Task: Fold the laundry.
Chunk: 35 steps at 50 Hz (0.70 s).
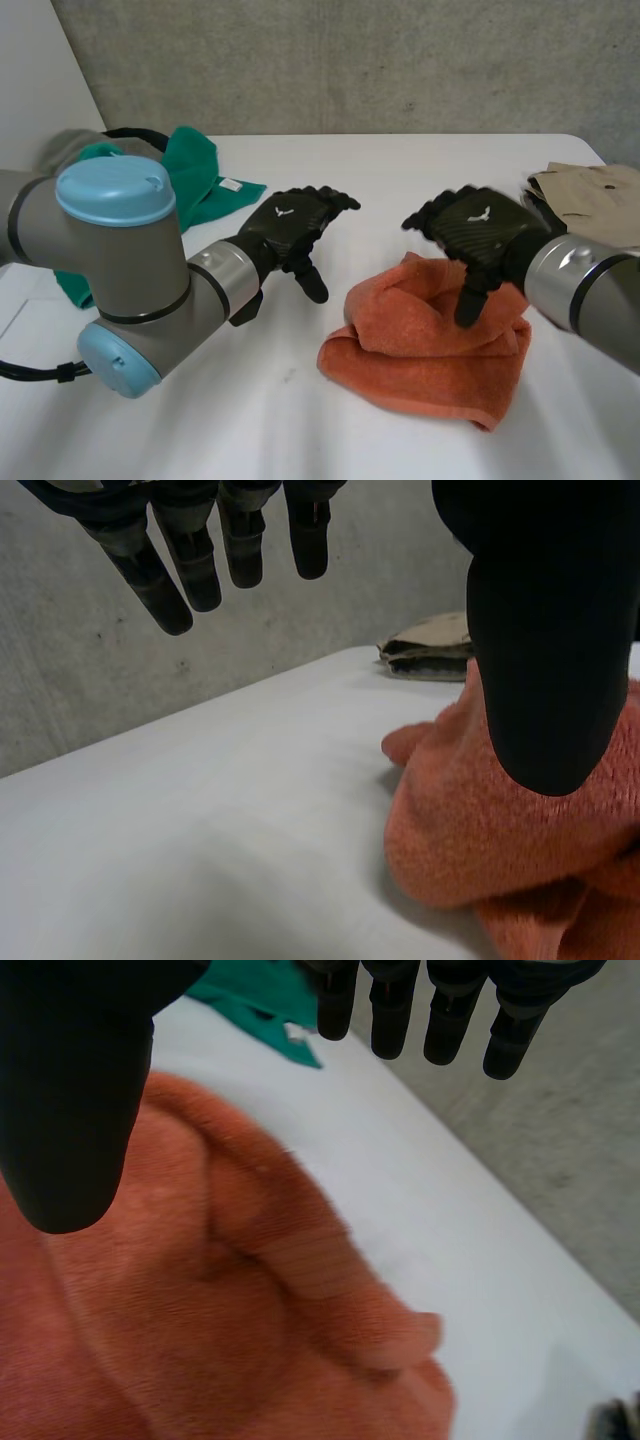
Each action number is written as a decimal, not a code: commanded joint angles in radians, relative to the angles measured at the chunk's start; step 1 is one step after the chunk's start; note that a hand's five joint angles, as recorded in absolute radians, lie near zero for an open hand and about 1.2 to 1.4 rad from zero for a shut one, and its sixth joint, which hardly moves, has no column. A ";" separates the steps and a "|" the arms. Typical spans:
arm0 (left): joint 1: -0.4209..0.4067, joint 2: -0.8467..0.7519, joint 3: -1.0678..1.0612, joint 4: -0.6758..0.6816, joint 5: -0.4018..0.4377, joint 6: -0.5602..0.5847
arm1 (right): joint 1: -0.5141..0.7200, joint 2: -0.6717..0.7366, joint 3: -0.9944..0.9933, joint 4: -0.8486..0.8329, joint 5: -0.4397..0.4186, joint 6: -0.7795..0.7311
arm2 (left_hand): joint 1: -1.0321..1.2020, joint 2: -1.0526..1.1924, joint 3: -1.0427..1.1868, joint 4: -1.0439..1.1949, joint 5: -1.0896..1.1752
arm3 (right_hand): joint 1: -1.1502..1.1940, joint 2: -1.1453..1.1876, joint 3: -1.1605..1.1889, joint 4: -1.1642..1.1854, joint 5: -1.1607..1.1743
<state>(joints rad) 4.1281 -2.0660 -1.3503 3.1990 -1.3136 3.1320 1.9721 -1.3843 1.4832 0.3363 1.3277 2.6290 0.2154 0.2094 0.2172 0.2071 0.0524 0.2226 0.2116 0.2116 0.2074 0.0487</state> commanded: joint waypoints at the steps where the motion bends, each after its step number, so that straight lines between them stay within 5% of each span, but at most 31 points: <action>1: 0.003 0.014 -0.007 -0.002 -0.013 -0.006 | 0.076 0.080 0.046 -0.026 0.011 0.008 | -0.041 -0.035 -0.043 -0.033 -0.052 | -0.048 -0.037 -0.037 -0.033 -0.049; 9: 0.024 0.044 -0.049 -0.028 -0.041 -0.010 | 0.149 0.257 0.126 -0.341 0.136 0.020 | -0.041 -0.035 -0.043 -0.033 -0.052 | 0.060 0.071 0.071 0.075 0.060; 13: 0.037 0.063 -0.064 -0.042 -0.062 -0.021 | 0.157 0.300 0.134 -0.476 0.211 0.002 | -0.041 -0.035 -0.043 -0.033 -0.052 | 1.085 1.096 1.096 1.100 1.084; 14: 0.040 0.069 -0.065 -0.048 -0.068 -0.024 | 0.159 0.289 0.135 -0.508 0.226 -0.001 | -0.041 -0.035 -0.043 -0.033 -0.052 | 1.173 1.184 1.184 1.188 1.172; 22: 0.034 0.073 -0.041 -0.087 -0.085 -0.043 | 0.157 0.058 0.094 -0.530 0.165 0.043 | -0.041 -0.035 -0.043 -0.033 -0.052 | 1.174 1.185 1.185 1.189 1.173; 35: -0.012 0.008 0.040 -0.243 -0.078 -0.164 | 0.165 -0.019 -0.104 -0.246 0.130 0.140 | -0.041 -0.035 -0.043 -0.033 -0.052 | 1.174 1.185 1.185 1.189 1.173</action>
<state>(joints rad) 4.1327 -2.0124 -1.3465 3.0192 -1.4007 3.0187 2.1304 -1.3795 1.4405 -0.0102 1.4566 2.7572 0.2154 0.2094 0.2172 0.2071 0.0519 1.0669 1.1520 1.1804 1.1947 0.9404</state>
